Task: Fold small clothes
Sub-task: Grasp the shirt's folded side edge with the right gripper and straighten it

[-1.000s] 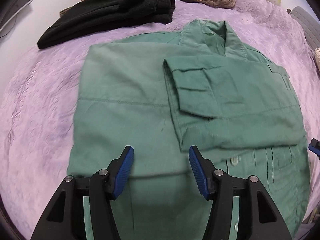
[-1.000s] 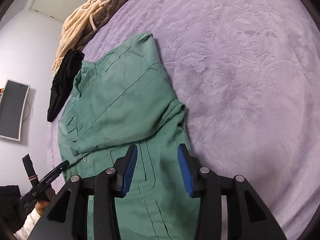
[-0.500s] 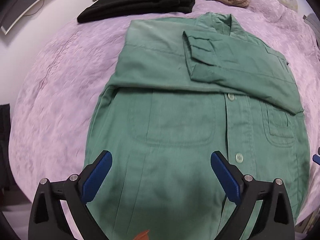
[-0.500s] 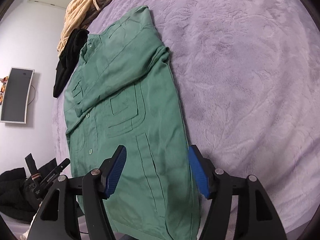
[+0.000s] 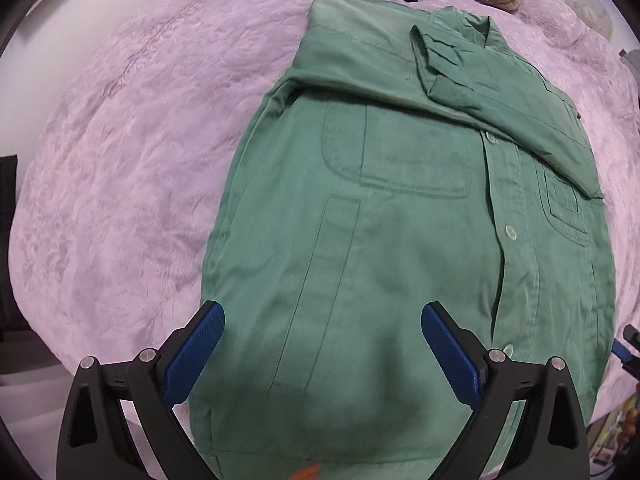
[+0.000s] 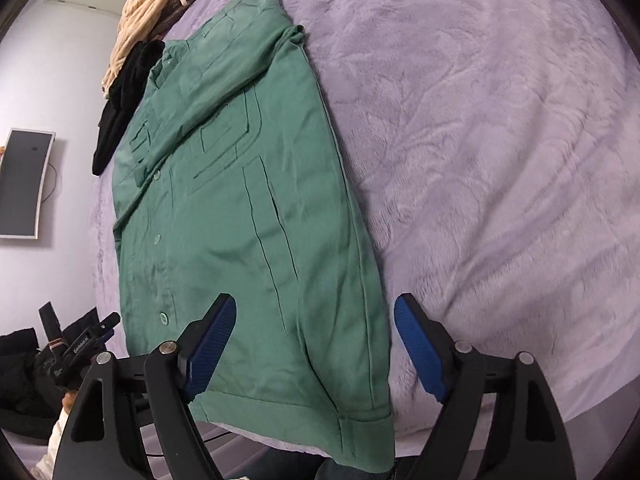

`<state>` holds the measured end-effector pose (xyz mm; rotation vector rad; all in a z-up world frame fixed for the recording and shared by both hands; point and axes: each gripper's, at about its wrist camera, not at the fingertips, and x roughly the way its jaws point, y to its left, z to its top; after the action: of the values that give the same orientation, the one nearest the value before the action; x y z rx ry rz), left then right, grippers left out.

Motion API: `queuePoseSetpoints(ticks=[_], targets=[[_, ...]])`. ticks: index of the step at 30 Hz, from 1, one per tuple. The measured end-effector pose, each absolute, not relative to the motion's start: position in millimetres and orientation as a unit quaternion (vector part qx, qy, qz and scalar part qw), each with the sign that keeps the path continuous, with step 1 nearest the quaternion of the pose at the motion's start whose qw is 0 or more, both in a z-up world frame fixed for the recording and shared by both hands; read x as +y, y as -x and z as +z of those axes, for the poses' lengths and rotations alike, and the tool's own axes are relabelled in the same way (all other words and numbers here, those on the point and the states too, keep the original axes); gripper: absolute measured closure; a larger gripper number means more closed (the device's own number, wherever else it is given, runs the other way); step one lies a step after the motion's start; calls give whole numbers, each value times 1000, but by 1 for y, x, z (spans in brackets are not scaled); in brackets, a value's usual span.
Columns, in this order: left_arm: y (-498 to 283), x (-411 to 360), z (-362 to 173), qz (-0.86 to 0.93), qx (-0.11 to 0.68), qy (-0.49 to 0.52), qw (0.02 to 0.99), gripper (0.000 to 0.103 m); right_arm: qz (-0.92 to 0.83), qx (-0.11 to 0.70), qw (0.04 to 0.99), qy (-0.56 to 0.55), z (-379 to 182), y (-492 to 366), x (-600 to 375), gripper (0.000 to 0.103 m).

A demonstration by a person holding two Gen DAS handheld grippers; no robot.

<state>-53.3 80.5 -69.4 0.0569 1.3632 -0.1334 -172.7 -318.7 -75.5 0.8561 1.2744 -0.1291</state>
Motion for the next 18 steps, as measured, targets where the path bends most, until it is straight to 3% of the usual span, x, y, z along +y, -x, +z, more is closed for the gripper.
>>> queuePoseSetpoints(ticks=[9,18], targets=[[87,134,-89,-73,655,-21,752,4,-60,601,693,-394,-90,213,-282,19],[108,146,-118,-128,690,20,712,4,-5,550,684,-479,-85,226,-267,19]])
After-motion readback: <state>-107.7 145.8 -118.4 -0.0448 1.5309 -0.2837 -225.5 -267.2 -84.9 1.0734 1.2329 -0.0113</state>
